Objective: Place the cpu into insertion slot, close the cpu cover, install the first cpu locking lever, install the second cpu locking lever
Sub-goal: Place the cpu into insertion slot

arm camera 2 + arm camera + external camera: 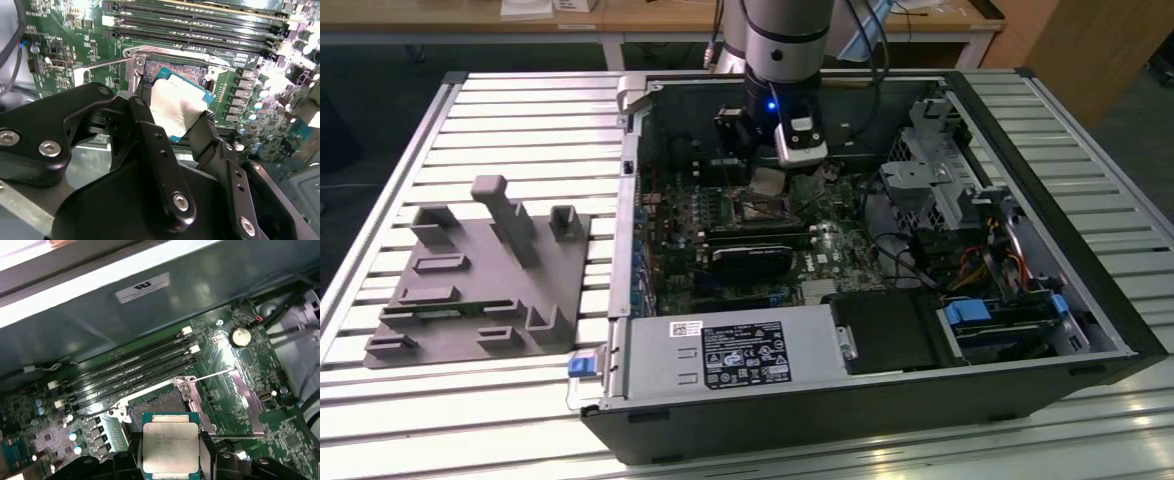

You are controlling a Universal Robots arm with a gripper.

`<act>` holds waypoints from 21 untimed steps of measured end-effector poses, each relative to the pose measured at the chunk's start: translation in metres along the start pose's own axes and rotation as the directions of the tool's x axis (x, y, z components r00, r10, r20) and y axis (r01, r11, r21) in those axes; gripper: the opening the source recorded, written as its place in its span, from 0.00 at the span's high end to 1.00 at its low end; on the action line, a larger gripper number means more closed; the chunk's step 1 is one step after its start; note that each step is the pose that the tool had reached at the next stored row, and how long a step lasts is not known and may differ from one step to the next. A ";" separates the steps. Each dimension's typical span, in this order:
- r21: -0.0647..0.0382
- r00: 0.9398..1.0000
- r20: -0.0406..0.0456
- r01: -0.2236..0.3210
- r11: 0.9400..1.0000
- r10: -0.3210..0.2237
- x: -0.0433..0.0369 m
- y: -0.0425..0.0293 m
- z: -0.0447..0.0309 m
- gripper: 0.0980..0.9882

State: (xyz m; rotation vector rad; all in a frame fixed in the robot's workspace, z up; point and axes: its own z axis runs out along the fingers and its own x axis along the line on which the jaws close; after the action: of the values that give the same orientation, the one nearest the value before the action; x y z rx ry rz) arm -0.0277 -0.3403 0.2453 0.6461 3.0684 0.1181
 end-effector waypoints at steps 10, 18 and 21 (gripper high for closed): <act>-0.002 0.991 0.012 -0.133 0.991 0.133 0.0000 -0.0001 0.0009 0.50; -0.005 0.974 0.019 -0.228 0.974 0.228 0.0000 -0.0001 0.0016 0.50; -0.006 0.964 0.022 -0.263 0.965 0.264 0.0000 -0.0001 0.0019 0.50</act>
State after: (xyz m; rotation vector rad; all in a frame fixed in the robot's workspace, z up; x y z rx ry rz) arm -0.0277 -0.3403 0.2434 1.0455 2.9433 0.1148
